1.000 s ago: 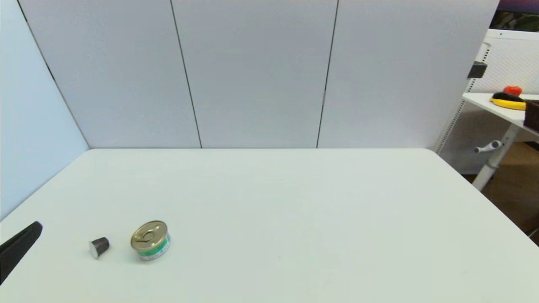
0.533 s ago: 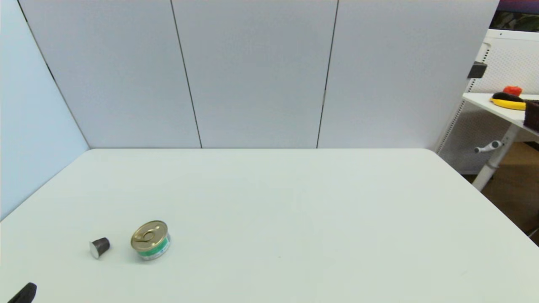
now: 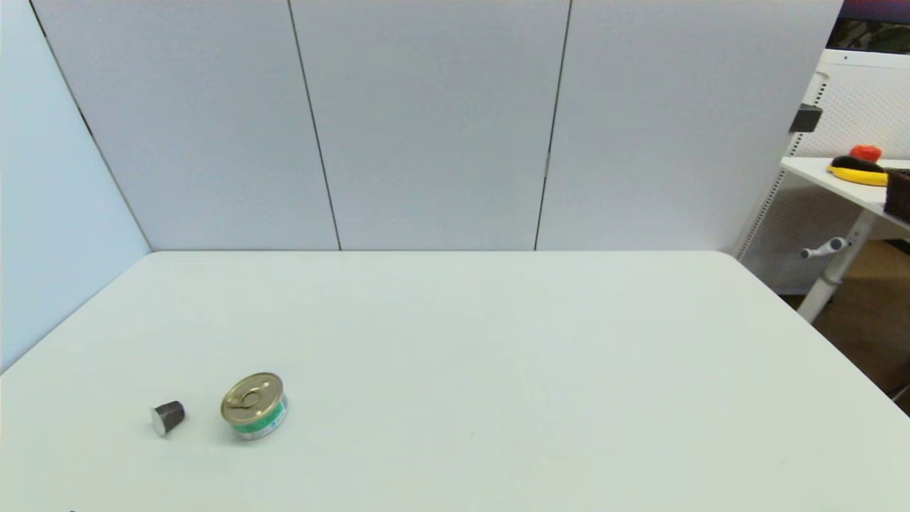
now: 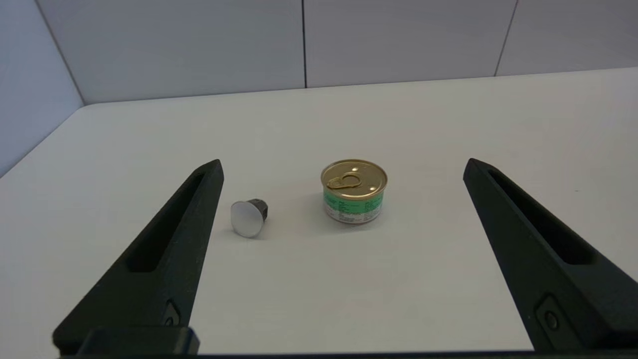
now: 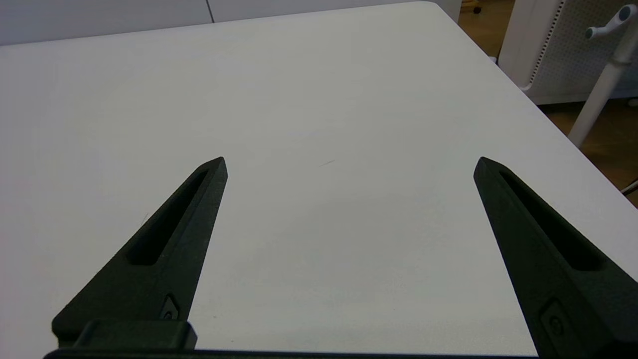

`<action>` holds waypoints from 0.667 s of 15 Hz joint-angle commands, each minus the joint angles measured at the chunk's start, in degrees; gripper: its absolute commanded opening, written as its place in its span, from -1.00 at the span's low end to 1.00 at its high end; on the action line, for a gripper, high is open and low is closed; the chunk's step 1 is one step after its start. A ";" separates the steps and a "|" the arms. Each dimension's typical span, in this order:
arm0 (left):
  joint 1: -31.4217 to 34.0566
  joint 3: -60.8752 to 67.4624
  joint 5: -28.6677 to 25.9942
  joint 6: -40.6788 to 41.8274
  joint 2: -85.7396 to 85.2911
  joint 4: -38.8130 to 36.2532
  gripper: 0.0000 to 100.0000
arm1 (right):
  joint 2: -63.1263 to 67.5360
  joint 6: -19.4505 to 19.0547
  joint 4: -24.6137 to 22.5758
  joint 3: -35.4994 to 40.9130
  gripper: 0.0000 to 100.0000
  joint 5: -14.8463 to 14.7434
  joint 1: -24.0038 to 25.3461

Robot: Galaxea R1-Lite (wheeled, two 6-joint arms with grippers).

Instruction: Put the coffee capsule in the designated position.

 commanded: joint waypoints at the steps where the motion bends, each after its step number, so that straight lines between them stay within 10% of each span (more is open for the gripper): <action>1: 0.46 0.18 6.94 -0.22 -9.12 9.63 1.00 | 0.05 0.02 0.02 -0.02 1.00 -0.04 0.00; 10: 0.46 0.18 10.81 -5.05 -9.12 15.87 1.00 | 0.05 0.02 0.02 0.07 1.00 -0.04 0.00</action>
